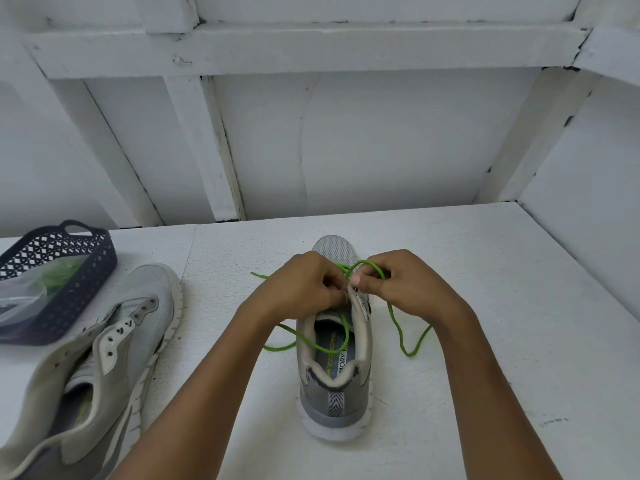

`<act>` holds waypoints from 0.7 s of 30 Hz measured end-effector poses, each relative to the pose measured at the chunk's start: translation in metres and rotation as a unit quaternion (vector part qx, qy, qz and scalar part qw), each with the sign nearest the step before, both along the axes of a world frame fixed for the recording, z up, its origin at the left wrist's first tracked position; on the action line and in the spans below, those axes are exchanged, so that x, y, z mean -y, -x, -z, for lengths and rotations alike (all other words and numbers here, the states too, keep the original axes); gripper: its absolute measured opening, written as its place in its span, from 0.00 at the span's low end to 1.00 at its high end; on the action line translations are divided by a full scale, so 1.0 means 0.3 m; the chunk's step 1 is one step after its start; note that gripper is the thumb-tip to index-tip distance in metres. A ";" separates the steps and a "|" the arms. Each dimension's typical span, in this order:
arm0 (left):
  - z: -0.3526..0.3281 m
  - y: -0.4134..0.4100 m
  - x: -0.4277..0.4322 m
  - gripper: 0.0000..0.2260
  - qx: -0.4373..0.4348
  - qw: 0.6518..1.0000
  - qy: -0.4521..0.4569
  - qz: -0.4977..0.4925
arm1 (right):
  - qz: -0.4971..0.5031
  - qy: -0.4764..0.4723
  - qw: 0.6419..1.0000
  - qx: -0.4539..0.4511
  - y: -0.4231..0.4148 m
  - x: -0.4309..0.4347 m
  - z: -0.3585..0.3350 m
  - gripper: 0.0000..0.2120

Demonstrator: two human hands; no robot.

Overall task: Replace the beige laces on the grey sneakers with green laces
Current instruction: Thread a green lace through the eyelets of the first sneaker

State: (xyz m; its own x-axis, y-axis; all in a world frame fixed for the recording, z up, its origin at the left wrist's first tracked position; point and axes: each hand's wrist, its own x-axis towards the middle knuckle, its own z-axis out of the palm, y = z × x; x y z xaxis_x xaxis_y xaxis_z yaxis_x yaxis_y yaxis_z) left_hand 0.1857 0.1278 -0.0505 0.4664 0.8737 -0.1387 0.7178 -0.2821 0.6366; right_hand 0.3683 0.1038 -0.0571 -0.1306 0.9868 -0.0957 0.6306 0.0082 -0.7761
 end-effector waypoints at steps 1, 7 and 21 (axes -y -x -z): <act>0.004 0.000 0.003 0.03 -0.003 1.000 -0.019 -0.002 | 0.005 0.006 1.000 -0.007 -0.003 0.005 0.003 0.10; 0.016 0.048 -0.018 0.08 0.054 0.994 -0.022 -0.090 | 0.065 0.014 0.998 0.023 0.000 0.035 0.009 0.34; -0.093 0.153 0.003 0.09 0.154 0.974 0.100 -0.132 | 0.069 -0.010 0.998 0.012 0.019 0.063 0.002 0.12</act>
State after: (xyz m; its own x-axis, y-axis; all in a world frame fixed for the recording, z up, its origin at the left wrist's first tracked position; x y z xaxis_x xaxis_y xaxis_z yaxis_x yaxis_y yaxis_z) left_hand 0.1399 0.1269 -0.0226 0.2747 0.9390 -0.2069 0.5146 0.0382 0.8566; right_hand 0.3627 0.0849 -0.0575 0.0077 0.9969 -0.0779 0.6450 -0.0645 -0.7614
